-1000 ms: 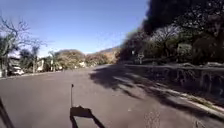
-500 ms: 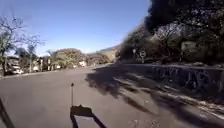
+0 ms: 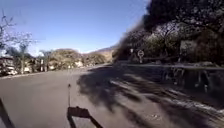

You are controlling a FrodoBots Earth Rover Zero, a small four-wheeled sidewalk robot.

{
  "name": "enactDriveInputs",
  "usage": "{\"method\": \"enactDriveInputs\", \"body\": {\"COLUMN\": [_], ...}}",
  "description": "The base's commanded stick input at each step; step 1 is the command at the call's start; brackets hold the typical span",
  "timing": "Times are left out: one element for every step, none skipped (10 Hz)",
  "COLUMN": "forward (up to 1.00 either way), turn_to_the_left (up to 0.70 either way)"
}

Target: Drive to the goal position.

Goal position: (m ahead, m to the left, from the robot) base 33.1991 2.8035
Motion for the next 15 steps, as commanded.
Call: {"method": "enactDriveInputs", "body": {"forward": [1.00, 1.00, 1.00, 1.00, 1.00, 1.00, 1.00, 1.00, 1.00, 1.00, 1.00, 1.00, 1.00, 1.00, 1.00], "turn_to_the_left": [0.00, 0.00, 0.00, 0.00, 0.00, 0.00, 0.00, 0.00, 0.00, 0.00, 0.00, 0.00, 0.00, 0.00, 0.00]}}
